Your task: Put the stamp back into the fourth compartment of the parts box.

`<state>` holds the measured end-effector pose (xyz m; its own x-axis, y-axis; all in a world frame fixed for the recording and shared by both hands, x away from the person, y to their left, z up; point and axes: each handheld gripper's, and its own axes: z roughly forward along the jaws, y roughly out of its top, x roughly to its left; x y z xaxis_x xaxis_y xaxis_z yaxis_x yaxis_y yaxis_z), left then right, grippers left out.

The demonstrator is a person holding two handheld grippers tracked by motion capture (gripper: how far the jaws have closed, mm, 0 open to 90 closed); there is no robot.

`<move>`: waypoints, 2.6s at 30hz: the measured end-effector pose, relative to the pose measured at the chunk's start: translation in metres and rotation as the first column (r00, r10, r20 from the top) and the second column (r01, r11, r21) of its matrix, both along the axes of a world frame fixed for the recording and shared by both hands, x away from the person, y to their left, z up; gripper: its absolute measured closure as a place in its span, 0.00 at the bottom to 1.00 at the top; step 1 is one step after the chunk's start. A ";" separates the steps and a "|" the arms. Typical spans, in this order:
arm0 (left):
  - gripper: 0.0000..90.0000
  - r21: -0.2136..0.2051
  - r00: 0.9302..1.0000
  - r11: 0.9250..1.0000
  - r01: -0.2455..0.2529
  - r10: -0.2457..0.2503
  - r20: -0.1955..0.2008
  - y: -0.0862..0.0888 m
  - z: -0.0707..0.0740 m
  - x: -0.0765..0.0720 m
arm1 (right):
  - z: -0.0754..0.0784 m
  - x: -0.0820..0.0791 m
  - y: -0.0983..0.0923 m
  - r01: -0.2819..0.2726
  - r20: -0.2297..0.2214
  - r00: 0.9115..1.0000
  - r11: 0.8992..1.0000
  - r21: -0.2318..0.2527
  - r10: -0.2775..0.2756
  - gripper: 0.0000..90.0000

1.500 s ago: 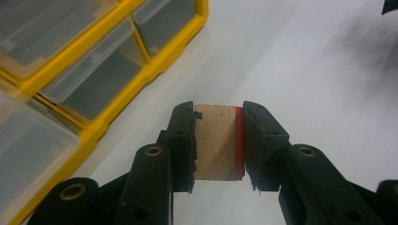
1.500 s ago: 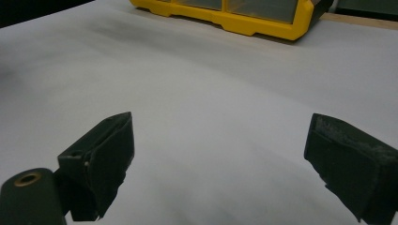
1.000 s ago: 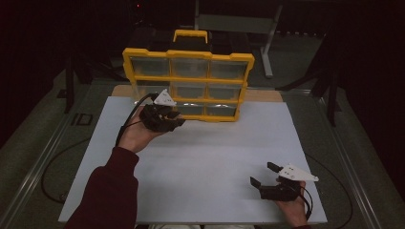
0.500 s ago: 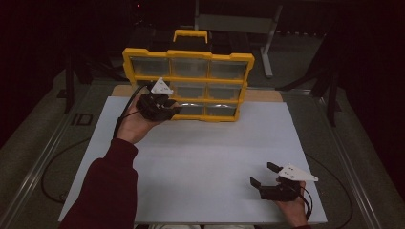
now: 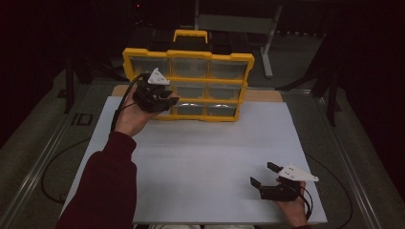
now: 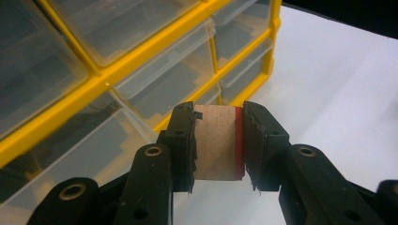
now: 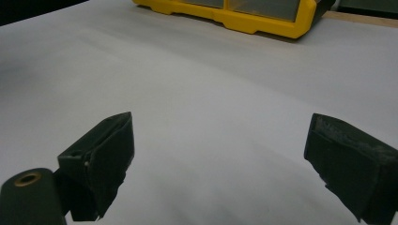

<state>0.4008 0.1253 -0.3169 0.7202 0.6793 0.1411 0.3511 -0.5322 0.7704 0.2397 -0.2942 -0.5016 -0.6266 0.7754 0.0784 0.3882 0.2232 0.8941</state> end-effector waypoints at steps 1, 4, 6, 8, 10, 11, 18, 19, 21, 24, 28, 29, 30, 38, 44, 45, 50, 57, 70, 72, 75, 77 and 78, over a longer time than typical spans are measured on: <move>0.74 -0.001 1.000 1.000 -0.007 0.007 0.006 0.001 0.002 0.001 | 0.000 0.000 0.000 0.000 0.000 1.000 1.000 0.000 0.000 0.10; 0.74 -0.009 1.000 1.000 -0.017 0.017 0.011 0.002 0.004 0.003 | 0.000 0.000 0.000 0.000 -0.001 1.000 1.000 0.000 0.000 0.10; 0.74 -0.010 0.999 1.000 -0.027 0.027 0.018 0.003 0.005 0.004 | 0.000 0.000 0.000 -0.001 0.001 1.000 1.000 0.001 0.001 0.10; 0.74 -0.016 0.999 0.999 -0.040 0.040 0.020 0.005 0.007 0.006 | 0.000 0.000 0.000 0.000 -0.001 1.000 1.000 0.001 0.000 0.10; 0.74 -0.015 0.999 0.999 -0.047 0.047 0.025 0.005 0.007 0.007 | 0.000 0.000 0.000 0.000 0.000 1.000 1.000 0.001 0.000 0.10; 0.74 -0.012 0.998 0.999 -0.050 0.051 0.027 0.006 0.008 0.007 | 0.000 0.000 0.000 -0.001 0.000 1.000 1.000 0.002 0.001 0.10; 0.74 -0.017 0.996 0.996 -0.087 0.088 0.030 0.011 0.010 0.014 | 0.000 0.000 0.000 -0.001 -0.001 1.000 1.000 0.002 0.001 0.10; 0.74 -0.015 0.995 0.996 -0.089 0.090 0.032 0.012 0.011 0.015 | 0.000 0.000 0.000 0.000 -0.001 1.000 1.000 0.002 0.000 0.10; 0.74 -0.020 0.994 0.995 -0.099 0.099 0.035 0.013 0.012 0.016 | 0.000 0.000 0.000 -0.001 -0.003 1.000 1.000 0.001 0.001 0.10; 0.74 -0.024 0.993 0.994 -0.108 0.109 0.038 0.014 0.012 0.018 | 0.000 0.000 0.000 -0.002 -0.003 1.000 1.000 0.001 0.002 0.10; 0.74 -0.023 0.991 0.992 -0.122 0.123 0.044 0.015 0.013 0.021 | 0.000 0.000 0.000 0.000 -0.004 1.000 1.000 0.002 0.000 0.10; 0.74 -0.026 0.991 0.991 -0.128 0.129 0.044 0.015 0.013 0.022 | 0.000 0.000 0.000 0.000 -0.004 1.000 1.000 0.002 0.000 0.10; 0.74 -0.025 0.990 0.991 -0.131 0.132 0.045 0.015 0.013 0.022 | 0.000 0.000 0.000 0.000 -0.003 1.000 1.000 0.002 0.000 0.10; 0.74 -0.020 0.986 0.987 -0.161 0.162 0.045 0.015 0.011 0.025 | 0.000 0.000 0.000 -0.001 -0.004 1.000 1.000 0.001 0.001 0.10; 0.73 -0.019 0.983 0.983 -0.181 0.182 0.033 0.014 0.008 0.027 | 0.000 0.000 0.000 0.000 -0.007 1.000 1.000 0.001 0.000 0.10; 0.73 -0.017 0.982 0.983 -0.185 0.185 0.031 0.014 0.007 0.027 | 0.000 0.000 0.000 0.000 -0.007 1.000 1.000 0.001 0.000 0.10; 0.73 -0.013 0.980 0.981 -0.195 0.195 0.028 0.011 0.005 0.029 | 0.000 0.000 0.000 0.001 -0.007 1.000 1.000 0.001 -0.001 0.10; 0.73 -0.007 0.977 0.977 -0.215 0.215 0.010 0.013 0.002 0.032 | 0.000 -0.001 0.000 0.001 -0.007 1.000 1.000 0.002 -0.001 0.10; 0.73 0.003 0.972 0.972 -0.236 0.236 -0.002 0.017 0.001 0.034 | 0.000 0.000 0.000 -0.002 -0.010 1.000 1.000 -0.001 0.002 0.10; 0.72 0.000 0.971 0.971 -0.239 0.239 -0.005 0.016 0.001 0.034 | 0.000 0.000 0.000 -0.003 -0.010 1.000 1.000 -0.001 0.003 0.10; 0.35 0.033 0.965 0.964 -0.264 0.264 0.005 0.011 -0.001 0.034 | 0.000 0.000 0.000 -0.002 -0.010 1.000 1.000 -0.001 0.002 0.10; 0.19 0.060 0.961 0.959 -0.276 0.276 0.003 0.007 -0.004 0.035 | 0.000 0.000 0.000 -0.003 -0.011 1.000 1.000 -0.001 0.003 0.10; 0.16 0.064 0.961 0.959 -0.277 0.278 0.006 0.006 -0.004 0.035 | 0.000 0.000 0.000 -0.003 -0.011 1.000 1.000 -0.002 0.003 0.10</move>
